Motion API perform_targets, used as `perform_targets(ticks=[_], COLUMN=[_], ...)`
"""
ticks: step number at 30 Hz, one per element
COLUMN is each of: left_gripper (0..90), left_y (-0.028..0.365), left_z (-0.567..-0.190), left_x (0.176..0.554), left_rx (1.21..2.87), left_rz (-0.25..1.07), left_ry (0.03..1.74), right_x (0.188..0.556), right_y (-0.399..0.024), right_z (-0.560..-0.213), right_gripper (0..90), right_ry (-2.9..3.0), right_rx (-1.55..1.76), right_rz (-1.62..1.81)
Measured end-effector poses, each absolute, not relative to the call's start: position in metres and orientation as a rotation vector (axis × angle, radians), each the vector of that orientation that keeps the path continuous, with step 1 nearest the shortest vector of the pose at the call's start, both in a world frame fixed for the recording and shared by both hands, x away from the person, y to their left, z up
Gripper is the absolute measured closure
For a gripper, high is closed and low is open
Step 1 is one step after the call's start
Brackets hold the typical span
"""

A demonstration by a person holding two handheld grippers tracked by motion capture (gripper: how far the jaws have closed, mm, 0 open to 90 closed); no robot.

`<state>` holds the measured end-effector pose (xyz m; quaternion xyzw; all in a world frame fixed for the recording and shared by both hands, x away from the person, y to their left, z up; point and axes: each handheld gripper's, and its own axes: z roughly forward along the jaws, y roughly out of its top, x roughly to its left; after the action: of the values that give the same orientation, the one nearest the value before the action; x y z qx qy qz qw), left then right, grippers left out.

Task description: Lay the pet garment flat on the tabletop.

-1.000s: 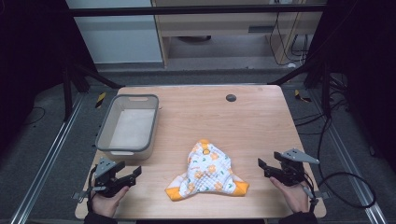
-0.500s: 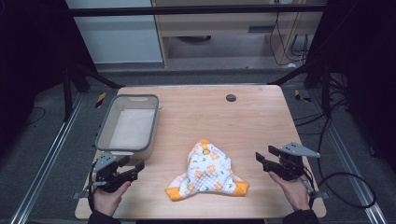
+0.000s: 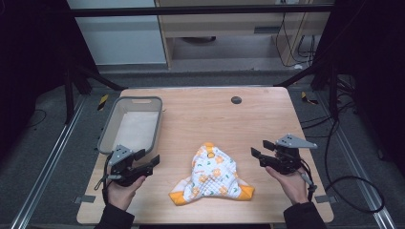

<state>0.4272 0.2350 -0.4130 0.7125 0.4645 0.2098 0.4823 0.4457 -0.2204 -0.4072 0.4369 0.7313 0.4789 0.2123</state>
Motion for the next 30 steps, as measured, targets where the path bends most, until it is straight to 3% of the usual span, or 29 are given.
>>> perform_targets(ticks=[11, 30], left_gripper=[37.7, 39.8], left_y=[0.205, 0.164], left_z=[-0.414, -0.444], left_x=[0.449, 0.474], left_rx=[1.780, 1.898], left_rz=[0.506, 0.453], left_ry=[1.094, 1.075], right_x=[0.461, 0.480], right_y=[-0.188, -0.168], right_z=[-0.404, -0.434], right_gripper=[41.8, 42.9], right_ry=[2.098, 2.182], right_rx=[1.160, 1.170], right_rz=[1.334, 1.257])
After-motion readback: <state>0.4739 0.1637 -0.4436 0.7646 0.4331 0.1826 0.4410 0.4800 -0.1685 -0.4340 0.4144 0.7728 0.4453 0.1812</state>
